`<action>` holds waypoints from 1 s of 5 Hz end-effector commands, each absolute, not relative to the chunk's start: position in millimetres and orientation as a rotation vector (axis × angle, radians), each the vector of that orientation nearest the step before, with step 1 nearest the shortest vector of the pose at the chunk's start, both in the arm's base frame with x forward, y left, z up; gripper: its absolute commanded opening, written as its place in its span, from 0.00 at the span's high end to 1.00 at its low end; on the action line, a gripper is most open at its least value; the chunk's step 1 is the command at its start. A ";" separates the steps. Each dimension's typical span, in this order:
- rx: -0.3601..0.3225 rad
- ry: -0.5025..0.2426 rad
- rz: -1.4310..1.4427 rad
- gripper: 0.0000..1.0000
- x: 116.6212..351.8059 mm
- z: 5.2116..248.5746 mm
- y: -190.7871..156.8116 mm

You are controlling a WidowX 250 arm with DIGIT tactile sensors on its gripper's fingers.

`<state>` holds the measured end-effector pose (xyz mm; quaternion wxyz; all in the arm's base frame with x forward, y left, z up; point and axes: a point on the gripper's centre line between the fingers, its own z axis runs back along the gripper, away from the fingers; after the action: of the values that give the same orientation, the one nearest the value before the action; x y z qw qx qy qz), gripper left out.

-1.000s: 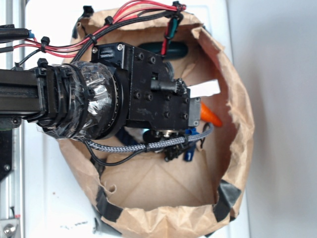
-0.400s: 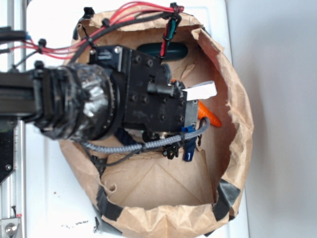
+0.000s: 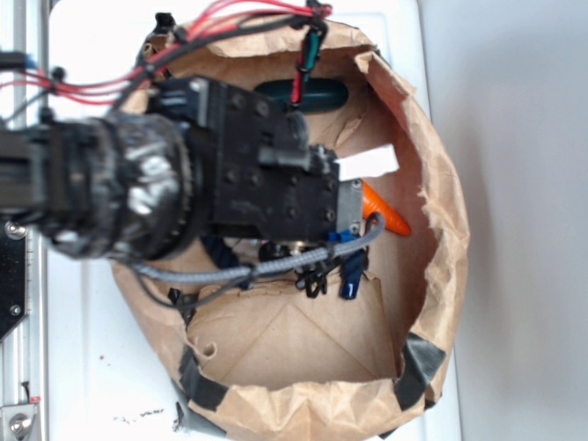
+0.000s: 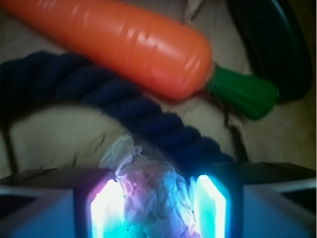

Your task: Grab the white paper.

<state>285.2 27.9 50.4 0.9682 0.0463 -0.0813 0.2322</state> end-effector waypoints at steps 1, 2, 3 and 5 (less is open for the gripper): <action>0.045 -0.243 0.396 1.00 290.8 116.8 28.1; 0.042 -0.252 0.290 1.00 286.6 141.6 17.9; 0.055 -0.307 0.202 1.00 283.3 163.4 11.2; 0.060 -0.229 0.239 0.00 285.4 159.4 19.2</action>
<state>281.1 13.2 142.7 0.9890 0.0293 -0.0879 0.1155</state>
